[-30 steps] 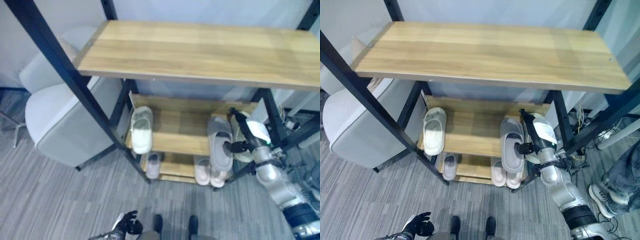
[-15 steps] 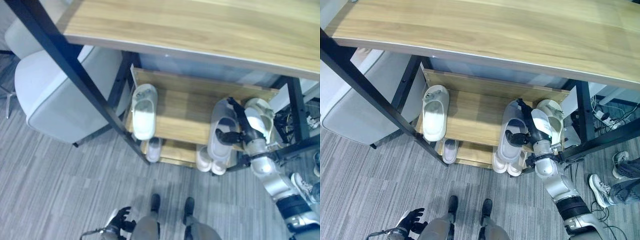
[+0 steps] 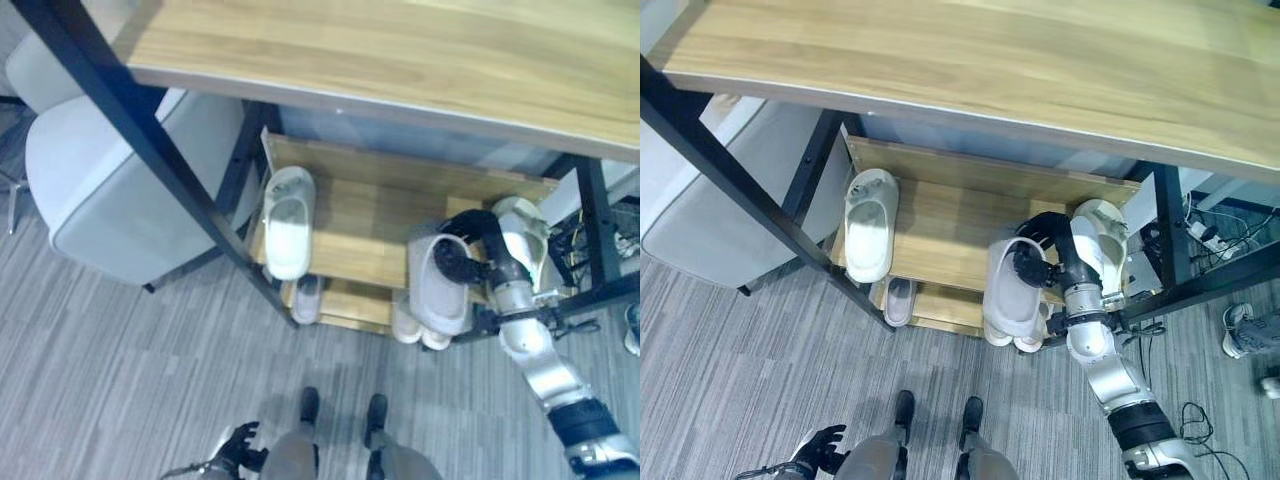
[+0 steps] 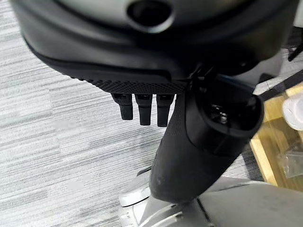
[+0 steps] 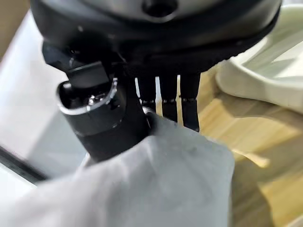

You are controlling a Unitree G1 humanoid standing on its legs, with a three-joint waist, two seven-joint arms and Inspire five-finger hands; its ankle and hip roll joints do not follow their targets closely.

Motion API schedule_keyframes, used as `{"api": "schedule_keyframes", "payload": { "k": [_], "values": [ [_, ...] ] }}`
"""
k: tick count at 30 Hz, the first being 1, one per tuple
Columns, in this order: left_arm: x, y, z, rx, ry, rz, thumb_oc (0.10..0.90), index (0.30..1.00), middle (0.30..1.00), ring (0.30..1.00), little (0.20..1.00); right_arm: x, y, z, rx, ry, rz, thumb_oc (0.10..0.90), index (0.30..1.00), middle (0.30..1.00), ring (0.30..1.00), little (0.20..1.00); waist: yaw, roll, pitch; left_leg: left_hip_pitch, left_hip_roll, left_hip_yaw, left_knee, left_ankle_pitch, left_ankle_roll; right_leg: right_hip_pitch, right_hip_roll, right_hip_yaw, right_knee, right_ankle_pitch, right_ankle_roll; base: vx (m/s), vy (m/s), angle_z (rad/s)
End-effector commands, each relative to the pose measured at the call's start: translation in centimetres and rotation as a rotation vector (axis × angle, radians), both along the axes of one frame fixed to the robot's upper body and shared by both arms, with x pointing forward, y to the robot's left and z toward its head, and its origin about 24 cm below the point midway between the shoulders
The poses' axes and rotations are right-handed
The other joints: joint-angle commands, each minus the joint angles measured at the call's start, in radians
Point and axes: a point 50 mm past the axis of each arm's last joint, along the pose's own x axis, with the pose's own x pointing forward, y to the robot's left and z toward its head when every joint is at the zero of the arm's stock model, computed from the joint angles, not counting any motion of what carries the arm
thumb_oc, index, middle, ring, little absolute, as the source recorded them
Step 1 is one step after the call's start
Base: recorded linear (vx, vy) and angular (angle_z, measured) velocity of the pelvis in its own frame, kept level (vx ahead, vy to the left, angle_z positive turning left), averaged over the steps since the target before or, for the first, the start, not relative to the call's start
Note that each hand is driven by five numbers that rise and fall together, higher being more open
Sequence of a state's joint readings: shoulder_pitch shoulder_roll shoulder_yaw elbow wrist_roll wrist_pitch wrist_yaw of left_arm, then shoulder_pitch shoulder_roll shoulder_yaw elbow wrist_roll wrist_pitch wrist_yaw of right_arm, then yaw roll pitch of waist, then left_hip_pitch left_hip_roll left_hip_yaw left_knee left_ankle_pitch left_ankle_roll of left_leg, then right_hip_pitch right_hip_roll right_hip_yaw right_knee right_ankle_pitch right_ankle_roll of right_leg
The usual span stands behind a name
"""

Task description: Arrange the slippers neatly on the shoe rack.

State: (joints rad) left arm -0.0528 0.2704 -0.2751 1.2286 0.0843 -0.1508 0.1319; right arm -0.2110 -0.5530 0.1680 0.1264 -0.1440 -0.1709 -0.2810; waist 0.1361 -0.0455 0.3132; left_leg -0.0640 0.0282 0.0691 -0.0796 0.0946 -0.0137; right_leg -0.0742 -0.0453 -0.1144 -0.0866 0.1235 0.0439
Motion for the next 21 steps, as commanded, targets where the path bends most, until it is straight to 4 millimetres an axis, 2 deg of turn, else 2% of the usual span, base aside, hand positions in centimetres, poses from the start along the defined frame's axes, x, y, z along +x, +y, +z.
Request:
{"api": "schedule_keyframes", "payload": {
  "k": [1, 3, 7, 8, 9, 12, 13, 14, 15, 16, 18, 21],
  "values": [
    [-1.0, -0.9, -0.6, -0.011, 0.037, -0.012, 0.800, 0.900, 0.900, 0.900, 0.900, -1.2, 0.8, 5.3, 0.065, -0.259, 0.117, 0.400, 0.300, 0.300, 0.300, 0.300, -0.024, -0.013, -0.043, -0.032, 0.028, -0.048, 0.098, -0.115, -0.019, 0.072, -0.109, 0.000, 0.099, -0.179, 0.099, -0.01, -0.016, -0.04],
    [-1.3, -0.5, -0.6, -0.009, 0.044, 0.009, 0.800, 0.900, 0.900, 0.900, 0.900, -3.3, 1.9, 5.6, 0.070, -0.270, 0.237, 0.400, 0.300, 0.300, 0.300, 0.300, -0.042, -0.017, -0.027, -0.054, 0.027, -0.047, 0.197, -0.155, -0.017, 0.052, -0.111, 0.019, 0.197, -0.220, 0.093, -0.01, -0.008, -0.02],
    [-1.2, -0.2, -0.5, -0.006, 0.040, 0.024, 0.800, 0.900, 0.900, 0.900, 0.900, -4.4, 2.6, 5.2, 0.102, -0.236, 0.314, 0.400, 0.300, 0.300, 0.300, 0.300, -0.054, -0.015, -0.007, -0.072, 0.026, -0.047, 0.261, -0.179, -0.018, 0.024, -0.110, 0.029, 0.273, -0.254, 0.090, -0.05, -0.007, -0.11],
    [-1.1, 0.3, -0.4, 0.001, 0.029, 0.044, 0.800, 0.900, 0.900, 0.900, 0.900, -5.8, 3.5, 4.7, 0.143, -0.191, 0.425, 0.400, 0.300, 0.300, 0.300, 0.300, -0.068, -0.014, 0.021, -0.099, 0.030, -0.045, 0.347, -0.211, -0.017, -0.011, -0.116, 0.033, 0.369, -0.286, 0.081, -0.11, -0.021, -0.04],
    [-0.9, 0.4, -0.3, -0.004, 0.016, 0.062, 0.800, 0.900, 0.900, 0.900, 0.900, -6.4, 4.1, 4.3, 0.178, -0.157, 0.484, 0.400, 0.300, 0.300, 0.300, 0.300, -0.075, -0.012, 0.036, -0.117, 0.032, -0.048, 0.388, -0.224, -0.017, -0.030, -0.118, 0.038, 0.408, -0.296, 0.076, -0.14, -0.020, 0.03],
    [0.1, 0.8, 0.3, -0.025, -0.050, 0.130, 0.800, 0.900, 0.900, 0.900, 0.900, -7.4, 4.9, 2.8, 0.196, -0.039, 0.588, 0.400, 0.300, 0.300, 0.300, 0.300, -0.082, -0.002, 0.067, -0.188, 0.045, -0.060, 0.514, -0.262, -0.017, -0.102, -0.120, 0.045, 0.532, -0.338, 0.061, -0.12, -0.028, 0.05],
    [0.1, 0.8, 0.3, -0.026, -0.050, 0.131, 0.800, 0.900, 0.900, 0.900, 0.900, -7.4, 5.0, 2.8, 0.196, -0.039, 0.589, 0.400, 0.300, 0.300, 0.300, 0.300, -0.084, -0.001, 0.064, -0.196, 0.045, -0.062, 0.522, -0.266, -0.018, -0.109, -0.120, 0.045, 0.539, -0.341, 0.061, -0.14, -0.044, 0.02],
    [0.6, 1.4, 0.6, -0.033, -0.098, 0.190, 0.800, 0.900, 0.900, 0.900, 0.900, -7.5, 5.8, 0.6, 0.236, 0.100, 0.665, 0.400, 0.300, 0.300, 0.300, 0.300, -0.082, 0.014, 0.079, -0.271, 0.057, -0.074, 0.644, -0.317, -0.007, -0.187, -0.124, 0.049, 0.676, -0.408, 0.040, -0.09, -0.025, 0.05],
    [0.6, 1.4, 0.6, -0.033, -0.098, 0.191, 0.800, 0.900, 0.900, 0.900, 0.900, -7.4, 5.8, 0.7, 0.236, 0.099, 0.666, 0.400, 0.300, 0.300, 0.300, 0.300, -0.084, 0.014, 0.075, -0.276, 0.057, -0.075, 0.642, -0.313, -0.007, -0.191, -0.124, 0.048, 0.674, -0.405, 0.040, -0.12, -0.025, 0.05],
    [0.7, 1.4, 0.6, -0.036, -0.101, 0.206, 0.800, 0.900, 0.900, 0.900, 0.900, -6.9, 6.1, 0.2, 0.222, 0.127, 0.672, 0.400, 0.300, 0.300, 0.300, 0.300, -0.081, 0.021, 0.086, -0.304, 0.059, -0.079, 0.687, -0.331, -0.003, -0.220, -0.127, 0.051, 0.725, -0.434, 0.031, -0.07, -0.009, 0.06],
    [0.6, 1.6, 0.6, -0.027, -0.103, 0.231, 0.800, 0.900, 0.900, 0.900, 0.900, -6.2, 6.4, 0.3, 0.232, 0.127, 0.690, 0.400, 0.300, 0.300, 0.300, 0.300, -0.076, 0.030, 0.096, -0.373, 0.057, -0.088, 0.778, -0.359, 0.010, -0.296, -0.137, 0.056, 0.824, -0.479, 0.017, -0.09, -0.022, 0.04],
    [0.9, 1.3, 0.6, -0.019, -0.118, 0.254, 0.800, 0.900, 0.900, 0.900, 0.900, -3.6, 7.0, 2.3, 0.125, 0.015, 0.653, 0.400, 0.300, 0.300, 0.300, 0.300, -0.060, 0.042, 0.108, -0.530, 0.050, -0.099, 0.966, -0.437, 0.022, -0.452, -0.141, 0.075, 1.007, -0.562, 0.004, -0.07, -0.036, 0.04]
  ]
}}
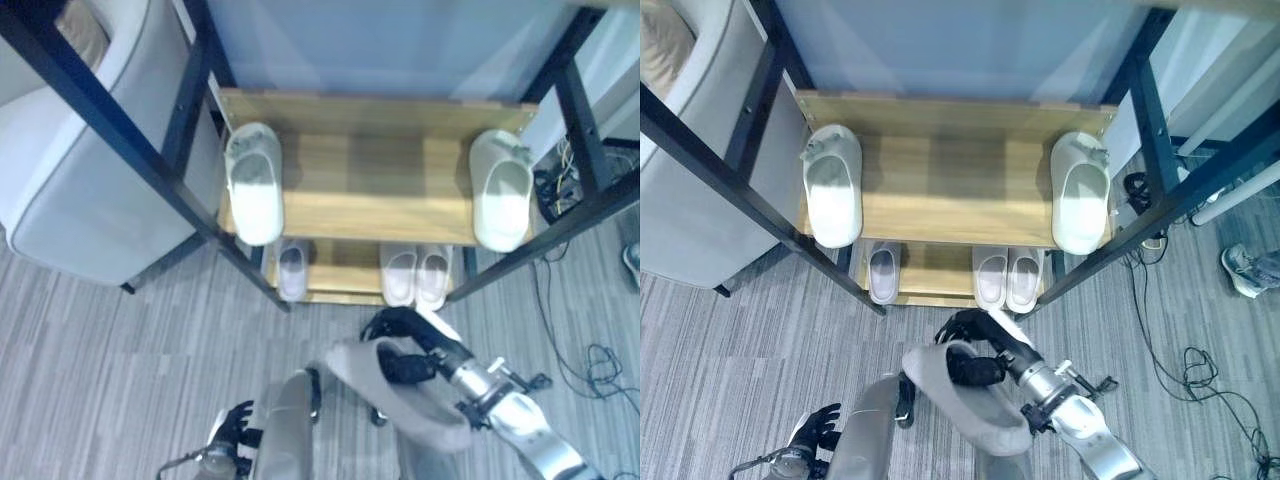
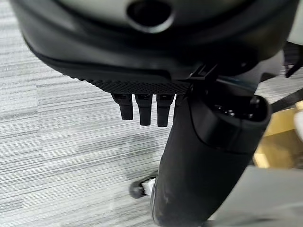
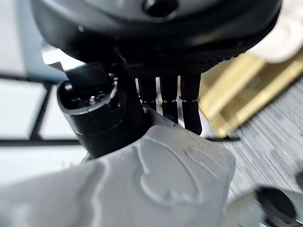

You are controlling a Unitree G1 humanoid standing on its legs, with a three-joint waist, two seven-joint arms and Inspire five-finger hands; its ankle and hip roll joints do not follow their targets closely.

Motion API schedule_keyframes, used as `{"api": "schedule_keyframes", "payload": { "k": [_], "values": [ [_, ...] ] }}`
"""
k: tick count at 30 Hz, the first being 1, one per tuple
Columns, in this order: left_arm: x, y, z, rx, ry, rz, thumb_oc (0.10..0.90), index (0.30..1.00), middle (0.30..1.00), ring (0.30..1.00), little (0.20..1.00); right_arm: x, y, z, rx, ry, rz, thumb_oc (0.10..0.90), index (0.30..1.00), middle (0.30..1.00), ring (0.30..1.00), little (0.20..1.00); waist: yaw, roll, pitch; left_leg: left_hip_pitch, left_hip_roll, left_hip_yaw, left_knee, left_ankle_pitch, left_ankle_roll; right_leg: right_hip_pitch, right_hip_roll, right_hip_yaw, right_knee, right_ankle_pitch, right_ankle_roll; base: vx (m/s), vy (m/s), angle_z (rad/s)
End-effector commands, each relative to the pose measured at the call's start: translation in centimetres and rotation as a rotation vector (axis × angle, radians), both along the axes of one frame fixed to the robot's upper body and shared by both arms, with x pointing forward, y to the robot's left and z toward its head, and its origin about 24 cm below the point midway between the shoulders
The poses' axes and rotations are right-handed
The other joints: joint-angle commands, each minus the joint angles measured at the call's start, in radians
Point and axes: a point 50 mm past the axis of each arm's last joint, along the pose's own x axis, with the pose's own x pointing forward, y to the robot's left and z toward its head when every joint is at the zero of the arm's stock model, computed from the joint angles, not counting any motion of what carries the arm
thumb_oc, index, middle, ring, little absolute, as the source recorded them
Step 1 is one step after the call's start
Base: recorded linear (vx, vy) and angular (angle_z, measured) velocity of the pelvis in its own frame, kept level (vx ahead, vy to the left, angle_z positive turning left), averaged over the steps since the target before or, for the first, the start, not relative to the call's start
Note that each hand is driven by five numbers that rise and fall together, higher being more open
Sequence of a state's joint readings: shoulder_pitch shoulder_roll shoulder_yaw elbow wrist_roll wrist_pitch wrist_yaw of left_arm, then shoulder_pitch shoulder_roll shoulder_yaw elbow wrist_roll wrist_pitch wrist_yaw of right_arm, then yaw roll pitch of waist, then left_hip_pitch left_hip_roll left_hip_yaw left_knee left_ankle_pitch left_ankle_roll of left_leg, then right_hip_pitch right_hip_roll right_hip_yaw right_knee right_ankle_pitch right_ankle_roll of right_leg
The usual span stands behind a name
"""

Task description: Arrange the slippers neatly on the shoe rack.

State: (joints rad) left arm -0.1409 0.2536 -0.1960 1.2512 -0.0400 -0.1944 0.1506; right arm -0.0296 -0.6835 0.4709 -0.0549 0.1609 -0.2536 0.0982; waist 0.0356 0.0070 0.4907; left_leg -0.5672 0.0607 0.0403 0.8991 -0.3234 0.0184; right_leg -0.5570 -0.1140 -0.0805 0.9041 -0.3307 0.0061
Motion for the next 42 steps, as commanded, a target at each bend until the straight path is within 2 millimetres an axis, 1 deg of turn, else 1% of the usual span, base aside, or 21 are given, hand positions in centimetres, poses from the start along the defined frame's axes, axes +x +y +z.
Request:
{"api": "schedule_keyframes", "payload": {
  "k": [1, 2, 3, 4, 5, 6, 7, 9, 10, 11, 12, 15, 18, 19, 20, 21, 24, 30, 34, 37, 42],
  "values": [
    [-2.4, 1.1, -0.6, 0.044, 0.027, 0.101, 0.800, 0.900, 0.900, 0.900, 0.900, 3.2, 1.4, 8.5, 0.128, -0.438, -0.009, 0.400, 0.300, 0.300, 0.300, 0.300, 0.050, -0.005, -0.069, -0.097, 0.013, -0.075, 0.047, -0.031, -0.008, -0.035, -0.073, 0.048, 0.072, -0.125, 0.033, -0.18, -0.035, -0.06],
    [-2.1, 0.9, -0.5, 0.053, 0.012, 0.104, 0.800, 0.900, 0.900, 0.900, 0.900, 4.3, 1.4, 10.1, 0.114, -0.524, -0.037, 0.400, 0.300, 0.300, 0.300, 0.300, 0.060, 0.001, -0.070, -0.181, 0.007, -0.074, 0.111, -0.043, -0.007, -0.113, -0.075, 0.056, 0.134, -0.140, 0.026, -0.13, -0.025, -0.06],
    [-2.1, 0.9, -0.5, 0.053, 0.012, 0.104, 0.800, 0.900, 0.900, 0.900, 0.900, 4.3, 1.4, 10.1, 0.114, -0.524, -0.037, 0.400, 0.300, 0.300, 0.300, 0.300, 0.060, 0.001, -0.072, -0.183, 0.007, -0.074, 0.111, -0.044, -0.007, -0.115, -0.075, 0.057, 0.135, -0.140, 0.026, -0.17, -0.034, 0.01],
    [-1.7, 0.5, -0.4, 0.053, -0.016, 0.125, 0.800, 0.900, 0.900, 0.900, 0.900, 5.7, 1.6, 12.6, 0.124, -0.643, -0.089, 0.400, 0.300, 0.300, 0.300, 0.300, 0.079, 0.010, -0.075, -0.294, 0.001, -0.088, 0.195, -0.061, 0.004, -0.226, -0.078, 0.075, 0.229, -0.163, 0.015, -0.14, -0.033, 0.07],
    [-1.6, 0.4, -0.3, 0.060, -0.029, 0.133, 0.800, 0.900, 0.900, 0.900, 0.900, 6.2, 1.8, 14.3, 0.127, -0.727, -0.106, 0.400, 0.300, 0.300, 0.300, 0.300, 0.088, 0.012, -0.083, -0.382, -0.003, -0.096, 0.265, -0.078, 0.009, -0.316, -0.080, 0.087, 0.306, -0.183, 0.008, -0.13, -0.033, 0.05],
    [-1.6, 0.4, -0.3, 0.060, -0.029, 0.134, 0.800, 0.900, 0.900, 0.900, 0.900, 6.2, 1.8, 14.4, 0.127, -0.728, -0.106, 0.400, 0.300, 0.300, 0.300, 0.300, 0.087, 0.011, -0.088, -0.393, -0.003, -0.096, 0.272, -0.080, 0.009, -0.326, -0.080, 0.089, 0.313, -0.186, 0.008, -0.10, -0.042, 0.06],
    [-1.3, 0.3, -0.1, 0.068, -0.059, 0.155, 0.800, 0.900, 0.900, 0.900, 0.900, 6.9, 1.8, 17.4, 0.171, -0.845, -0.144, 0.400, 0.300, 0.300, 0.300, 0.300, 0.102, 0.017, -0.091, -0.507, -0.003, -0.106, 0.369, -0.102, 0.019, -0.445, -0.083, 0.108, 0.420, -0.211, -0.003, -0.08, -0.029, 0.14],
    [-0.7, 0.2, 0.3, 0.071, -0.105, 0.178, 0.800, 0.900, 0.900, 0.900, 0.900, 7.2, 1.7, 21.5, 0.192, -1.003, -0.184, 0.400, 0.300, 0.300, 0.300, 0.300, 0.119, 0.020, -0.096, -0.633, -0.017, -0.118, 0.493, -0.133, 0.029, -0.579, -0.087, 0.135, 0.559, -0.244, -0.018, -0.07, -0.036, 0.19],
    [-0.3, 0.2, 0.5, 0.079, -0.129, 0.180, 0.800, 0.900, 0.900, 0.900, 0.900, 7.2, 1.9, 23.4, 0.246, -1.064, -0.191, 0.400, 0.300, 0.300, 0.300, 0.300, 0.124, 0.019, -0.096, -0.689, -0.023, -0.123, 0.549, -0.144, 0.030, -0.636, -0.088, 0.143, 0.626, -0.263, -0.024, -0.01, -0.050, 0.16],
    [-0.1, 0.6, 0.8, 0.087, -0.158, 0.220, 0.800, 0.900, 0.900, 0.900, 0.900, 7.0, 1.7, 26.3, 0.346, -1.132, -0.215, 0.400, 0.300, 0.300, 0.300, 0.300, 0.130, 0.018, -0.084, -0.784, -0.044, -0.136, 0.664, -0.168, 0.034, -0.729, -0.094, 0.163, 0.762, -0.294, -0.038, 0.01, -0.031, 0.17],
    [0.0, 0.6, 0.8, 0.087, -0.158, 0.220, 0.800, 0.900, 0.900, 0.900, 0.900, 7.0, 1.7, 26.3, 0.347, -1.133, -0.214, 0.400, 0.300, 0.300, 0.300, 0.300, 0.129, 0.017, -0.086, -0.789, -0.045, -0.136, 0.666, -0.168, 0.034, -0.735, -0.094, 0.164, 0.764, -0.294, -0.038, 0.03, -0.062, 0.28],
    [0.6, 1.1, 1.4, 0.067, -0.219, 0.277, 0.800, 0.900, 0.900, 0.900, 0.900, 7.1, 1.1, 29.2, 0.361, -1.205, -0.248, 0.400, 0.300, 0.300, 0.300, 0.300, 0.138, 0.014, -0.061, -0.915, -0.066, -0.149, 0.841, -0.210, 0.033, -0.848, -0.095, 0.199, 0.957, -0.338, -0.050, 0.06, -0.064, 0.26],
    [1.8, 1.6, 2.5, 0.065, -0.302, 0.278, 0.800, 0.900, 0.900, 0.900, 0.900, 7.4, 0.1, 31.8, 0.338, -1.262, -0.301, 0.400, 0.300, 0.300, 0.300, 0.300, 0.148, 0.012, -0.019, -1.001, -0.083, -0.173, 0.987, -0.254, 0.026, -0.916, -0.095, 0.237, 1.118, -0.379, -0.059, 0.06, -0.041, 0.19],
    [2.3, 2.0, 3.1, 0.083, -0.339, 0.274, 0.800, 0.900, 0.900, 0.900, 0.900, 7.3, -0.2, 33.4, 0.389, -1.277, -0.318, 0.400, 0.300, 0.300, 0.300, 0.300, 0.159, 0.012, 0.021, -1.002, -0.092, -0.179, 1.061, -0.294, 0.023, -0.921, -0.091, 0.262, 1.206, -0.392, -0.061, 0.05, -0.014, 0.18],
    [2.3, 2.0, 3.2, 0.083, -0.340, 0.275, 0.800, 0.900, 0.900, 0.900, 0.900, 7.3, -0.2, 33.4, 0.389, -1.278, -0.317, 0.400, 0.300, 0.300, 0.300, 0.300, 0.159, 0.012, 0.023, -1.002, -0.092, -0.178, 1.062, -0.295, 0.024, -0.922, -0.091, 0.264, 1.208, -0.393, -0.060, 0.12, -0.025, 0.22],
    [1.6, 2.5, 3.1, 0.065, -0.339, 0.295, 0.800, 0.900, 0.900, 0.900, 0.900, 8.0, -0.8, 34.6, 0.422, -1.250, -0.356, 0.400, 0.300, 0.300, 0.300, 0.300, 0.183, 0.006, 0.029, -1.003, -0.098, -0.193, 1.138, -0.348, 0.016, -0.913, -0.092, 0.280, 1.294, -0.413, -0.065, 0.08, -0.019, 0.19],
    [0.8, 2.7, 3.0, 0.069, -0.328, 0.288, 0.800, 0.900, 0.900, 0.900, 0.900, 8.2, -1.0, 34.6, 0.381, -1.243, -0.363, 0.400, 0.300, 0.300, 0.300, 0.300, 0.194, -0.003, 0.029, -1.003, -0.094, -0.200, 1.179, -0.380, 0.009, -0.906, -0.099, 0.284, 1.332, -0.420, -0.069, 0.09, -0.008, -0.07],
    [-0.9, 3.5, 2.9, 0.094, -0.312, 0.260, 0.800, 0.900, 0.900, 0.900, 0.900, 7.6, -0.9, 35.8, 0.318, -1.310, -0.352, 0.400, 0.300, 0.300, 0.300, 0.300, 0.222, -0.014, 0.029, -1.003, -0.087, -0.202, 1.198, -0.410, 0.005, -0.907, -0.114, 0.286, 1.342, -0.424, -0.085, 0.07, 0.006, 0.01],
    [-1.9, 3.8, 3.0, 0.093, -0.310, 0.236, 0.800, 0.900, 0.900, 0.900, 0.900, 7.9, -0.8, 36.2, 0.233, -1.325, -0.370, 0.400, 0.300, 0.300, 0.300, 0.300, 0.238, -0.019, 0.029, -1.003, -0.077, -0.205, 1.182, -0.416, 0.004, -0.911, -0.123, 0.279, 1.316, -0.410, -0.090, 0.01, 0.012, -0.01],
    [-4.5, 5.2, 2.4, 0.122, -0.231, 0.257, 0.800, 0.900, 0.900, 0.900, 0.900, 10.1, -2.2, 37.2, 0.055, -1.270, -0.477, 0.400, 0.300, 0.300, 0.300, 0.300, 0.259, -0.036, 0.029, -1.003, -0.059, -0.217, 1.173, -0.436, 0.001, -0.925, -0.123, 0.268, 1.294, -0.408, -0.100, 0.01, 0.023, -0.06],
    [-5.1, 5.8, 2.0, 0.143, -0.196, 0.284, 0.800, 0.900, 0.900, 0.900, 0.900, 11.3, -2.6, 37.9, -0.043, -1.239, -0.548, 0.400, 0.300, 0.300, 0.300, 0.300, 0.258, -0.041, 0.029, -1.003, -0.048, -0.224, 1.174, -0.449, 0.000, -0.937, -0.114, 0.267, 1.292, -0.421, -0.117, 0.01, 0.005, -0.04]
  ]
}}
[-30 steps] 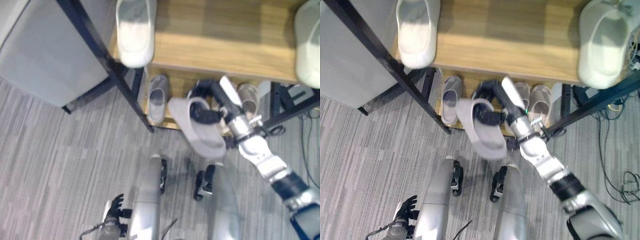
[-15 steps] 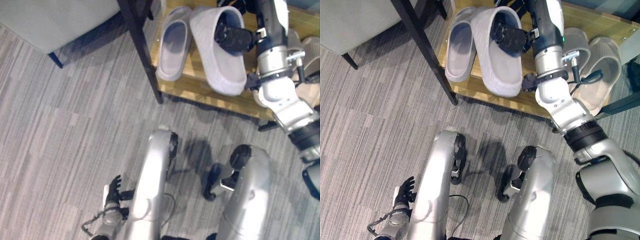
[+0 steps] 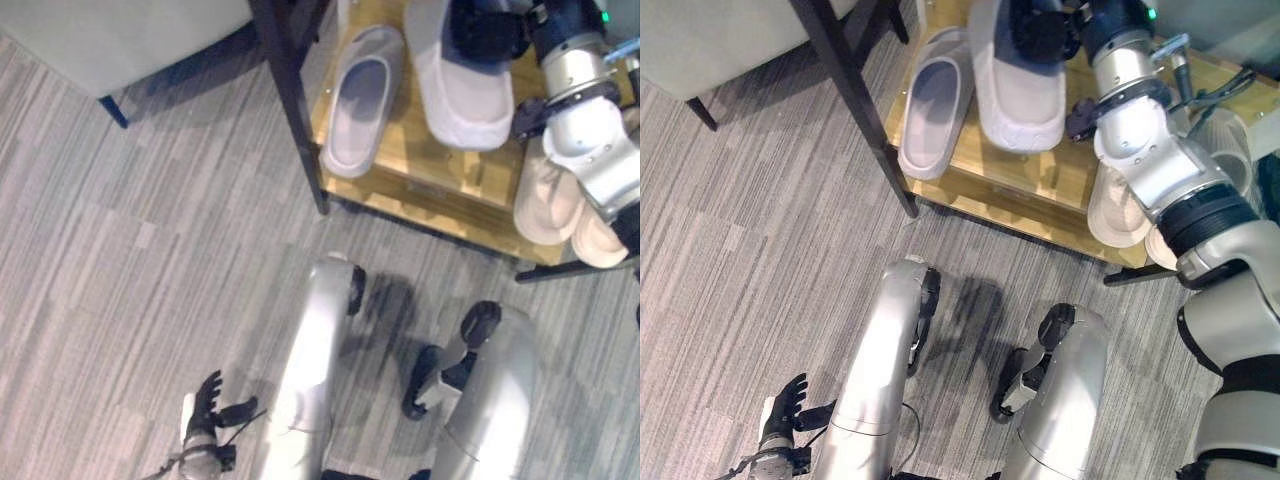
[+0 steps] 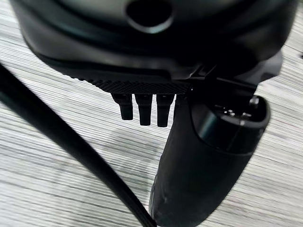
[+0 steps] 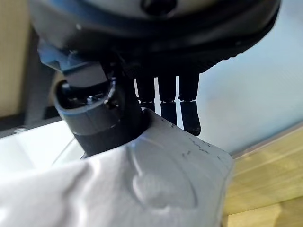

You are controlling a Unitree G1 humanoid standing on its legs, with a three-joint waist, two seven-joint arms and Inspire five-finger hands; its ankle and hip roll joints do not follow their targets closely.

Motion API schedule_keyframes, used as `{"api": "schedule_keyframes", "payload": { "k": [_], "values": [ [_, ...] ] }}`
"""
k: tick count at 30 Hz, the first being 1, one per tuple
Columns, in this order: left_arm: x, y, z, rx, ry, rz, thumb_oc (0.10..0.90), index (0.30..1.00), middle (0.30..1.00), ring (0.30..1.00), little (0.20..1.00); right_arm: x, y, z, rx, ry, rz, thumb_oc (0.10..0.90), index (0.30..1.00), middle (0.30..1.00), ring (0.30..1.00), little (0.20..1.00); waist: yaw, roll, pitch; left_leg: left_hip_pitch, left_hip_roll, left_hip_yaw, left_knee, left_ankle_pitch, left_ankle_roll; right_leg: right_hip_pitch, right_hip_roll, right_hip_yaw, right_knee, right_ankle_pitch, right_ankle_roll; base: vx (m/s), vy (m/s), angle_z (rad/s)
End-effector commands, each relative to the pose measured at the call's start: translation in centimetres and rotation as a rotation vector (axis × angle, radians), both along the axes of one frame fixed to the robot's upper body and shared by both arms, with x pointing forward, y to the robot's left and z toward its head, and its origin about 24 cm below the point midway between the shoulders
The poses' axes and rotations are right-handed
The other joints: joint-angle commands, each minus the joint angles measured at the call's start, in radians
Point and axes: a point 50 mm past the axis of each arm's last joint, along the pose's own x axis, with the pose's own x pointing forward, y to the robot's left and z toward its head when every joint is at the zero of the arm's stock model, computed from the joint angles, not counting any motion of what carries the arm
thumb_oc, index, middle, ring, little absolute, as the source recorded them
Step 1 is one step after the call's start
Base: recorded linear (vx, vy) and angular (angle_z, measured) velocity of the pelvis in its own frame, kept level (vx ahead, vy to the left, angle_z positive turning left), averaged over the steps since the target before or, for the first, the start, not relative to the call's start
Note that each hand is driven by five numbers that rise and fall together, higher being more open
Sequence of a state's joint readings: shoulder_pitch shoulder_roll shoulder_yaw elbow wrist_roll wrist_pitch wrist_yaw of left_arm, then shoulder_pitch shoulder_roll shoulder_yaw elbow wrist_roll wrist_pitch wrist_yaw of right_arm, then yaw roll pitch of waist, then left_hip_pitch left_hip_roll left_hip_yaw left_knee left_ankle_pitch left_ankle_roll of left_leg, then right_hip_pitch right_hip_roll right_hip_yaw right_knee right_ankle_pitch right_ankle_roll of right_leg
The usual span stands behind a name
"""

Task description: Arrange the slippers neatly on the shoe rack.

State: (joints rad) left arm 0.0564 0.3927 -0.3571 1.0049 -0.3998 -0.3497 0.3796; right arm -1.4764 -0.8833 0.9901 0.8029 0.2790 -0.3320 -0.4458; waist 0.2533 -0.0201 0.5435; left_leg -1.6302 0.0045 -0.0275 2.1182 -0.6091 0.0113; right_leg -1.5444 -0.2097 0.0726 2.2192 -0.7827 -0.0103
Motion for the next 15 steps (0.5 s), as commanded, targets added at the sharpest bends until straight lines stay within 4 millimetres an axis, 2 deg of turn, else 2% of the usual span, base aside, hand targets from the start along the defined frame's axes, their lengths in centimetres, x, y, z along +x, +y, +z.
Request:
{"api": "schedule_keyframes", "payload": {
  "k": [1, 9, 15],
  "values": [
    [-2.4, 2.3, 0.0, 0.058, 0.059, 0.033, 0.800, 0.900, 0.900, 0.900, 0.900, -3.3, 0.9, 7.7, 0.078, -0.248, 0.077, 0.400, 0.300, 0.300, 0.300, 0.300, 0.039, -0.015, -0.024, 0.060, 0.011, -0.153, -0.047, -0.165, 0.007, 0.048, -0.017, 0.116, -0.024, 0.033, -0.102, 0.00, 0.008, -0.06],
    [-3.1, 2.4, -0.2, 0.075, 0.089, 0.001, 0.800, 0.900, 0.900, 0.900, 0.900, -2.6, -0.4, 7.5, 0.116, -0.234, 0.007, 0.400, 0.300, 0.300, 0.300, 0.300, 0.029, -0.010, -0.024, 0.060, 0.024, -0.153, -0.024, -0.189, 0.006, 0.030, -0.008, 0.126, -0.011, 0.023, -0.113, 0.00, 0.006, -0.02],
    [-3.6, 2.7, -0.2, 0.082, 0.099, 0.018, 0.800, 0.900, 0.900, 0.900, 0.900, -2.2, 0.0, 7.3, 0.105, -0.221, 0.000, 0.400, 0.300, 0.300, 0.300, 0.300, 0.033, -0.004, -0.024, 0.060, 0.029, -0.149, -0.011, -0.203, 0.008, 0.019, -0.006, 0.128, -0.006, 0.019, -0.116, 0.01, 0.010, -0.05]
  ]
}}
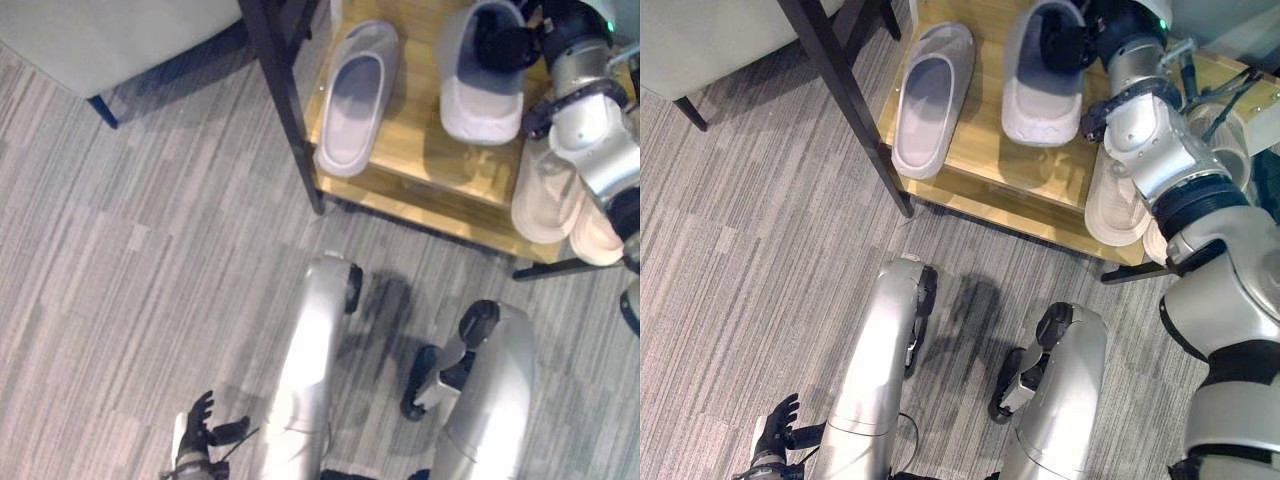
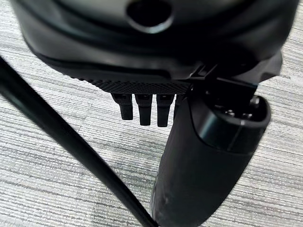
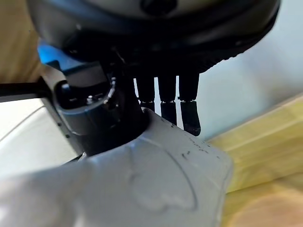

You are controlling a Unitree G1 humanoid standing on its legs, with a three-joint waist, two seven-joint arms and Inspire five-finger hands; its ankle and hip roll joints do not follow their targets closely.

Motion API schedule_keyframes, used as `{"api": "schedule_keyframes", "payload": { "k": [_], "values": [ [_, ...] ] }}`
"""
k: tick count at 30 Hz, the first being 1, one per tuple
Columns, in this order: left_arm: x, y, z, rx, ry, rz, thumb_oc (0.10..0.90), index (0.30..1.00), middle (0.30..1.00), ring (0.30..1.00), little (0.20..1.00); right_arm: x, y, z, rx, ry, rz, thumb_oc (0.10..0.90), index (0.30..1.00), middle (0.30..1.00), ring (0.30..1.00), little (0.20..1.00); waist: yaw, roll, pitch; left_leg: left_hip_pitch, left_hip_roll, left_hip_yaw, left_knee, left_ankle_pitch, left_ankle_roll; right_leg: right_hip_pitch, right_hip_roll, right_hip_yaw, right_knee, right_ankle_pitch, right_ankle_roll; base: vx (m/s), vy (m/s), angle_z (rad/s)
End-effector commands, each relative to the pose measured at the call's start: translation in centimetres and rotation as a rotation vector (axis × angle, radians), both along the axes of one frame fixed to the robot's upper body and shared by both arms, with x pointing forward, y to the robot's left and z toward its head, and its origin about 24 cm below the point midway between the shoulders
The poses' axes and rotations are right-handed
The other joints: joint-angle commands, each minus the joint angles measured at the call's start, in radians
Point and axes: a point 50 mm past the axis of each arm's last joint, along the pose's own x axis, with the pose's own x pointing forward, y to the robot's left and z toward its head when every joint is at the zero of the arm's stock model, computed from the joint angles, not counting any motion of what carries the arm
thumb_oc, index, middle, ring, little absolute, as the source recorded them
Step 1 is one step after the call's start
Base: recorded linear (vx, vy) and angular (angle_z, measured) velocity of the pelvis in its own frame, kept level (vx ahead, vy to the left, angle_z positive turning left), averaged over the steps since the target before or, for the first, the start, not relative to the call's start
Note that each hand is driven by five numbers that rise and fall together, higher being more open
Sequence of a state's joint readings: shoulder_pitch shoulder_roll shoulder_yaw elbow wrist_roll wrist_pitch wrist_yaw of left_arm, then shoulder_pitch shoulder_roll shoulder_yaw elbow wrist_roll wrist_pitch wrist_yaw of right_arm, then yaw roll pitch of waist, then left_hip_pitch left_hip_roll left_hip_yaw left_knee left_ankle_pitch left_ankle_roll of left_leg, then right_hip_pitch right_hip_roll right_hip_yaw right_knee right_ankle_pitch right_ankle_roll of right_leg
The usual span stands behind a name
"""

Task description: Arrange the slippers neatly on the shoe rack.

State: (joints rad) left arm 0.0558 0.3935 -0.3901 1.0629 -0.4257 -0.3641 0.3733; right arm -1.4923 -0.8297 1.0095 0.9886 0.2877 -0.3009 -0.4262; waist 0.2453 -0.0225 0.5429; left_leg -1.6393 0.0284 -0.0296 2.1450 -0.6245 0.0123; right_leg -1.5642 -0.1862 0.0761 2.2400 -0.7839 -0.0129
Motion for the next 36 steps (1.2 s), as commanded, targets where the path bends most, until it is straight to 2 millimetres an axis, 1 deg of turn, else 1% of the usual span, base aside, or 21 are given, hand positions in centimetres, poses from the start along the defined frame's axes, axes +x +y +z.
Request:
{"api": "schedule_keyframes", "payload": {
  "k": [1, 2, 4, 8, 12, 13, 14, 15, 16, 19, 20, 22, 23, 25, 28, 29, 30, 36],
  "values": [
    [-2.5, 2.5, 0.3, 0.078, 0.055, 0.011, 0.800, 0.900, 0.900, 0.900, 0.900, -3.6, 2.2, 8.4, 0.055, -0.306, 0.133, 0.400, 0.300, 0.300, 0.300, 0.300, 0.041, -0.002, -0.023, 0.069, 0.005, -0.147, -0.038, -0.188, 0.007, 0.039, -0.029, 0.125, -0.027, 0.020, -0.114, 0.00, 0.036, -0.03],
    [-1.9, 1.5, 0.7, 0.053, 0.009, -0.043, 0.800, 0.900, 0.900, 0.900, 0.900, -3.5, 2.3, 8.2, 0.035, -0.301, 0.121, 0.400, 0.300, 0.300, 0.300, 0.300, 0.048, 0.011, -0.023, 0.069, 0.003, -0.149, -0.038, -0.192, 0.008, 0.040, -0.031, 0.124, -0.031, 0.021, -0.114, 0.00, 0.044, -0.03],
    [-2.6, 1.6, 1.1, 0.041, 0.001, -0.068, 0.800, 0.900, 0.900, 0.900, 0.900, -3.7, 2.6, 8.4, -0.043, -0.296, 0.105, 0.400, 0.300, 0.300, 0.300, 0.300, 0.053, 0.019, -0.023, 0.069, 0.003, -0.151, -0.037, -0.196, 0.011, 0.040, -0.033, 0.119, -0.034, 0.018, -0.117, 0.00, 0.024, -0.01],
    [-4.2, 1.6, 0.9, 0.021, 0.039, -0.093, 0.800, 0.900, 0.900, 0.900, 0.900, -3.8, 3.1, 8.8, -0.083, -0.291, 0.104, 0.400, 0.300, 0.300, 0.300, 0.300, 0.057, 0.026, -0.023, 0.069, 0.002, -0.154, -0.029, -0.205, 0.015, 0.040, -0.030, 0.116, -0.032, 0.022, -0.115, 0.00, 0.035, -0.02],
    [-4.6, 1.7, 0.9, 0.022, 0.056, -0.114, 0.800, 0.900, 0.900, 0.900, 0.900, -3.7, 3.4, 9.0, -0.101, -0.281, 0.103, 0.400, 0.300, 0.300, 0.300, 0.300, 0.060, 0.030, -0.023, 0.069, 0.007, -0.154, -0.019, -0.214, 0.015, 0.041, -0.028, 0.119, -0.028, 0.023, -0.114, 0.01, 0.025, -0.02],
    [-4.7, 1.7, 1.0, 0.021, 0.058, -0.115, 0.800, 0.900, 0.900, 0.900, 0.900, -3.7, 3.8, 9.1, -0.106, -0.277, 0.107, 0.400, 0.300, 0.300, 0.300, 0.300, 0.059, 0.028, -0.023, 0.069, 0.009, -0.154, -0.013, -0.218, 0.015, 0.039, -0.026, 0.122, -0.023, 0.024, -0.113, 0.01, 0.024, -0.04],
    [-4.7, 1.7, 1.0, 0.019, 0.057, -0.120, 0.800, 0.900, 0.900, 0.900, 0.900, -3.6, 3.7, 9.3, -0.107, -0.271, 0.091, 0.585, 0.578, 0.578, 0.578, 0.578, 0.058, 0.027, -0.023, 0.069, 0.011, -0.152, -0.009, -0.221, 0.014, 0.037, -0.025, 0.123, -0.019, 0.022, -0.114, 0.01, 0.015, -0.03],
    [-4.7, 1.7, 1.0, 0.019, 0.057, -0.120, 0.800, 0.900, 0.900, 0.900, 0.900, -3.6, 3.7, 9.3, -0.107, -0.271, 0.091, 0.733, 0.799, 0.799, 0.799, 0.799, 0.058, 0.027, -0.023, 0.069, 0.011, -0.151, -0.009, -0.221, 0.014, 0.037, -0.025, 0.123, -0.019, 0.022, -0.113, 0.00, 0.000, 0.00],
    [-4.6, 1.7, 1.0, 0.018, 0.053, -0.122, 0.800, 0.900, 0.900, 0.900, 0.900, -3.5, 3.6, 9.2, -0.114, -0.265, 0.076, 0.800, 0.900, 0.900, 0.900, 0.900, 0.057, 0.026, -0.023, 0.069, 0.012, -0.151, -0.005, -0.224, 0.015, 0.036, -0.025, 0.125, -0.018, 0.022, -0.114, 0.00, 0.000, 0.00],
    [-4.2, 1.4, 1.3, 0.012, 0.033, -0.141, 0.800, 0.900, 0.900, 0.900, 0.900, -3.5, 3.3, 9.4, -0.072, -0.274, 0.079, 0.800, 0.900, 0.900, 0.900, 0.900, 0.053, 0.026, -0.023, 0.069, 0.016, -0.147, 0.000, -0.227, 0.014, 0.035, -0.023, 0.129, -0.013, 0.020, -0.117, 0.00, 0.010, 0.00],
    [-3.9, 1.4, 1.7, 0.010, 0.017, -0.166, 0.800, 0.900, 0.900, 0.900, 0.900, -3.5, 3.1, 9.3, -0.082, -0.267, 0.073, 0.800, 0.900, 0.900, 0.900, 0.900, 0.052, 0.025, -0.023, 0.069, 0.019, -0.146, 0.003, -0.227, 0.013, 0.032, -0.023, 0.126, -0.010, 0.018, -0.120, 0.00, 0.000, 0.00],
    [-4.0, 1.7, 1.9, 0.038, 0.026, -0.193, 0.800, 0.900, 0.900, 0.900, 0.900, -3.6, 3.1, 9.6, -0.110, -0.272, 0.047, 0.800, 0.900, 0.900, 0.900, 0.900, 0.050, 0.023, -0.023, 0.069, 0.020, -0.146, 0.004, -0.228, 0.012, 0.030, -0.022, 0.126, -0.008, 0.017, -0.121, 0.00, 0.008, -0.02],
    [-4.2, 1.6, 1.8, 0.045, 0.037, -0.215, 0.800, 0.900, 0.900, 0.900, 0.900, -3.5, 2.8, 9.5, -0.145, -0.268, 0.010, 0.800, 0.900, 0.900, 0.900, 0.900, 0.049, 0.020, -0.023, 0.069, 0.022, -0.147, 0.005, -0.229, 0.012, 0.027, -0.022, 0.128, -0.008, 0.017, -0.121, -0.01, 0.012, -0.06],
    [-4.5, 1.5, 1.7, 0.037, 0.053, -0.220, 0.800, 0.900, 0.900, 0.900, 0.900, -3.7, 2.9, 9.8, -0.153, -0.275, 0.011, 0.800, 0.900, 0.900, 0.900, 0.900, 0.045, 0.017, -0.023, 0.069, 0.022, -0.148, 0.002, -0.229, 0.012, 0.025, -0.021, 0.129, -0.010, 0.018, -0.121, -0.01, 0.018, -0.07],
    [-4.9, 1.5, 1.6, 0.032, 0.072, -0.224, 0.800, 0.900, 0.900, 0.900, 0.900, -3.9, 2.6, 10.1, -0.127, -0.284, 0.015, 0.800, 0.900, 0.900, 0.900, 0.900, 0.044, 0.014, -0.023, 0.069, 0.021, -0.150, 0.003, -0.229, 0.011, 0.027, -0.022, 0.127, -0.010, 0.017, -0.121, 0.00, 0.006, -0.01],
    [-5.3, 1.6, 1.4, 0.022, 0.085, -0.217, 0.800, 0.900, 0.900, 0.900, 0.900, -4.0, 2.3, 10.1, -0.114, -0.280, 0.018, 0.800, 0.900, 0.900, 0.900, 0.900, 0.043, 0.009, -0.023, 0.069, 0.021, -0.152, 0.004, -0.229, 0.010, 0.028, -0.023, 0.126, -0.010, 0.017, -0.122, 0.00, 0.000, 0.00],
    [-5.9, 1.6, 1.1, 0.009, 0.117, -0.213, 0.800, 0.900, 0.900, 0.900, 0.900, -4.1, 2.8, 10.0, -0.121, -0.266, 0.055, 0.800, 0.900, 0.900, 0.900, 0.900, 0.040, -0.001, -0.023, 0.069, 0.025, -0.156, 0.008, -0.230, 0.010, 0.025, -0.021, 0.124, -0.010, 0.018, -0.122, 0.00, 0.000, 0.00],
    [-6.4, 1.2, 0.7, -0.016, 0.151, -0.228, 0.800, 0.900, 0.900, 0.900, 0.900, -3.7, 3.6, 9.5, -0.112, -0.222, 0.106, 0.800, 0.900, 0.900, 0.900, 0.900, 0.036, -0.015, -0.023, 0.069, 0.031, -0.157, 0.010, -0.234, 0.008, 0.018, -0.018, 0.120, -0.015, 0.019, -0.122, -0.01, 0.003, -0.03]
  ]
}}
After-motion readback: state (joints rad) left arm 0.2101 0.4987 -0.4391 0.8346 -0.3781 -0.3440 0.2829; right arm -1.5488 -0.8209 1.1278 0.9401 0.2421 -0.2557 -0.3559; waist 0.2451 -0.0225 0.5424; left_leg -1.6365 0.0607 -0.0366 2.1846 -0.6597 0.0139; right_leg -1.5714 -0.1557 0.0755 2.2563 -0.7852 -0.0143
